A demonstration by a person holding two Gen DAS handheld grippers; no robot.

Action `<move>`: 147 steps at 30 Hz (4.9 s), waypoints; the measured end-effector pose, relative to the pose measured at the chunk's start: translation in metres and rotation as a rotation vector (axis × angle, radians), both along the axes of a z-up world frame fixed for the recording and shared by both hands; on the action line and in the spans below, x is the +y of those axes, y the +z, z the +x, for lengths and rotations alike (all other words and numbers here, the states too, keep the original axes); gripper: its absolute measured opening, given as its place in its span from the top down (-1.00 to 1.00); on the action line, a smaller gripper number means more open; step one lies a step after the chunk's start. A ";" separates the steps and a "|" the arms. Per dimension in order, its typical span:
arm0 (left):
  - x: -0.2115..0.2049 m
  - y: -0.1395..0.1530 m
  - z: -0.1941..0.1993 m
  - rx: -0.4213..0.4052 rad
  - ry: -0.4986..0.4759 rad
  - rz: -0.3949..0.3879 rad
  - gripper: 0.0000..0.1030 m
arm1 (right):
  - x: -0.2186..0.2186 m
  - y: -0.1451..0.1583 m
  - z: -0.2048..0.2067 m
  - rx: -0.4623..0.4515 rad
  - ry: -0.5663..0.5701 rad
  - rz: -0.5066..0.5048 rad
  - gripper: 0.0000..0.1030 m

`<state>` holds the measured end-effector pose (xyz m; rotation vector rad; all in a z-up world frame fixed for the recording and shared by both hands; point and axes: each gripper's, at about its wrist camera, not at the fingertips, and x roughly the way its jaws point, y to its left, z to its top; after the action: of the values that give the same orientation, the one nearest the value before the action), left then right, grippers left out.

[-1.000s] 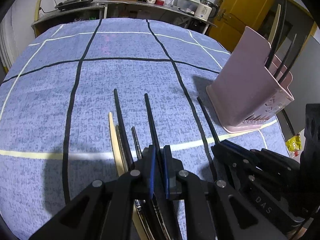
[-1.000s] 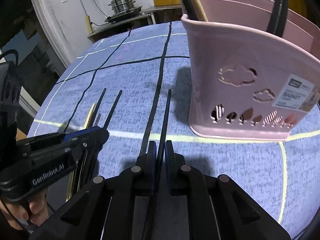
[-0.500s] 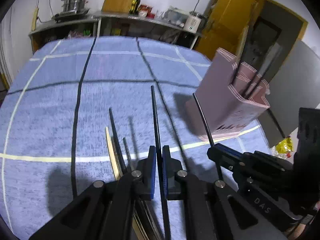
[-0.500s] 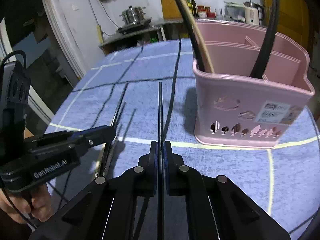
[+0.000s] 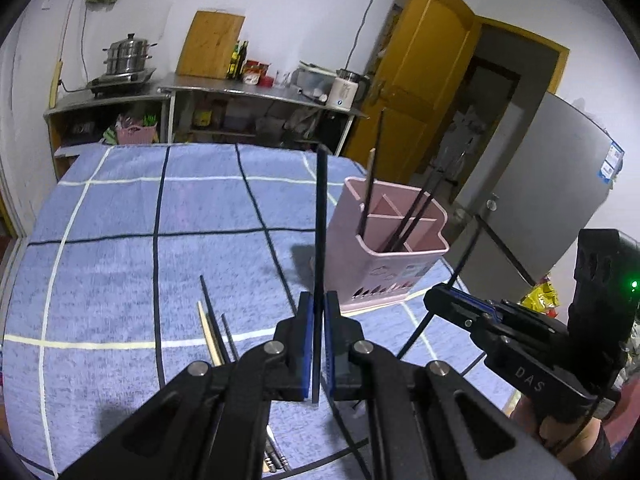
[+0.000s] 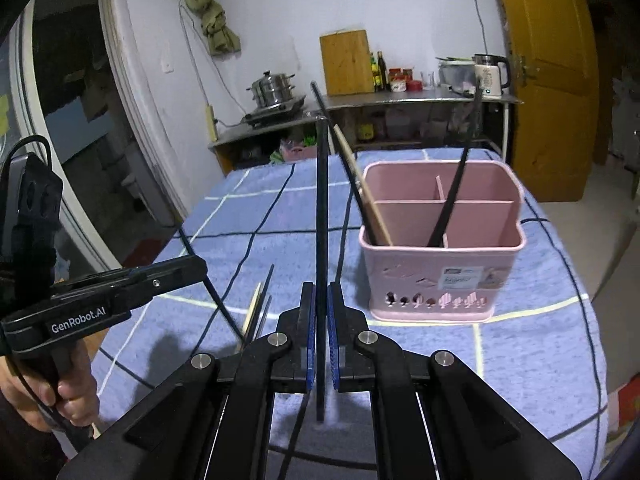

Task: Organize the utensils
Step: 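Lift both black chopsticks and carry them over the pink basket, then lower the chopsticks into the basket and open both tools, then move both open tools back down to the remaining chopsticks, then grasp a wooden chopstick with the left tool while the right tool grasps a thin metal chopstick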

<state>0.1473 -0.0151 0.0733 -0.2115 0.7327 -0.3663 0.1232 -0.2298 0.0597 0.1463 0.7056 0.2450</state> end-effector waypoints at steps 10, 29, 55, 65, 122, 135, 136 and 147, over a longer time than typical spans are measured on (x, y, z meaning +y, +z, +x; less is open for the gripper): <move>-0.020 0.025 0.008 -0.030 -0.050 0.000 0.89 | -0.025 0.030 -0.012 -0.057 -0.049 0.016 0.89; -0.054 0.102 0.056 -0.156 -0.097 -0.040 0.89 | -0.075 0.106 0.022 -0.225 -0.179 0.042 0.89; -0.074 0.018 0.101 -0.038 -0.092 0.018 0.89 | -0.076 0.017 0.085 -0.067 -0.182 0.031 0.89; -0.070 0.014 0.093 -0.031 -0.094 0.005 0.78 | -0.073 0.009 0.080 -0.036 -0.176 -0.004 0.72; 0.028 -0.131 0.028 0.148 0.165 0.270 0.41 | 0.025 -0.068 0.037 0.104 0.073 0.027 0.61; 0.070 -0.128 0.020 0.191 0.157 0.241 0.75 | 0.080 -0.117 0.068 0.211 0.162 0.024 0.61; 0.074 -0.127 0.020 0.197 0.156 0.222 0.75 | 0.085 -0.120 0.071 0.215 0.168 0.022 0.61; 0.089 -0.130 0.042 0.229 0.237 0.148 0.74 | 0.102 -0.139 0.092 0.246 0.167 -0.031 0.69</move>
<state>0.1889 0.0740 -0.0565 -0.1995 0.9454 -0.0617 0.2156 -0.1276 -0.0796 0.0888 0.9672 0.3797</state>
